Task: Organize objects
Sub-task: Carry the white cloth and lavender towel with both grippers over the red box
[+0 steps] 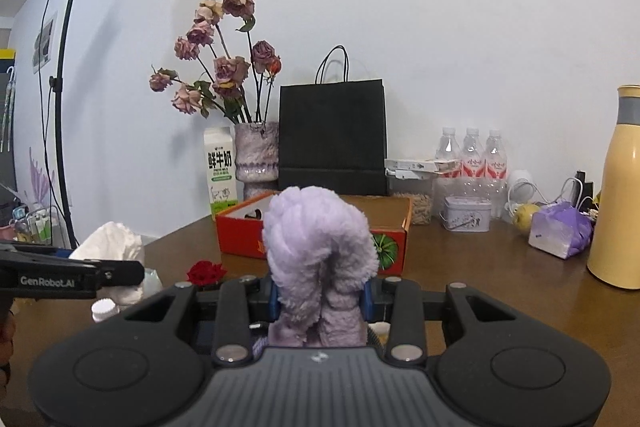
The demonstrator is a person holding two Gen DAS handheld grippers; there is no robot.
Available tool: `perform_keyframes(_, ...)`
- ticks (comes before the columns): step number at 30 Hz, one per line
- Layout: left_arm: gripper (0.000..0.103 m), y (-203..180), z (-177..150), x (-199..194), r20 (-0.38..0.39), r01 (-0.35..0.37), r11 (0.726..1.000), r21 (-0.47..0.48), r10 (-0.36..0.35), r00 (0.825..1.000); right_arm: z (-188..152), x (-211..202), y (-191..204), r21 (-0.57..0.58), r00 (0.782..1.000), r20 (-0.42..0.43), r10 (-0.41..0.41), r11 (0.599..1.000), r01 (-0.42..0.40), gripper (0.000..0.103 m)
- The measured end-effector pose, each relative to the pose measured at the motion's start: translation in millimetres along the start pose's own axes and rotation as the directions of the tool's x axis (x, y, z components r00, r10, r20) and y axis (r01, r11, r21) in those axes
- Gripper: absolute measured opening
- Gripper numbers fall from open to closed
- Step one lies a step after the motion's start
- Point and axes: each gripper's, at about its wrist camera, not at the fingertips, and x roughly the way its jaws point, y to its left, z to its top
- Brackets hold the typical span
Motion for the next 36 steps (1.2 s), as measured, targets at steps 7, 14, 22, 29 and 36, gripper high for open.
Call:
perform_keyframes(7, 0.061, -3, 9, 9, 0.011, 0.003, 1.0, 0.001, -0.003, 1.0, 11, 9, -1, 0.004, 1.0, 0.027, 0.007, 1.0, -0.007, 0.034)
perform_keyframes(14, 0.061, -5, 23, 21, 0.027, -0.004, 1.0, -0.004, 0.004, 1.0, 24, 26, -1, 0.007, 0.999, 0.029, 0.022, 1.0, -0.022, 0.034)
perform_keyframes(22, 0.061, -11, 41, 40, 0.049, -0.005, 1.0, -0.011, 0.006, 0.999, 39, 49, 3, -0.008, 0.999, 0.03, 0.027, 1.0, -0.026, 0.034)
perform_keyframes(29, 0.061, -15, 57, 61, 0.056, -0.015, 1.0, -0.014, 0.016, 0.998, 51, 71, 1, -0.01, 0.999, 0.019, 0.029, 1.0, -0.029, 0.034)
perform_keyframes(36, 0.061, -17, 75, 86, 0.063, -0.032, 0.999, -0.013, 0.033, 0.997, 64, 98, 0, -0.02, 0.999, 0.016, 0.032, 0.999, -0.032, 0.034)
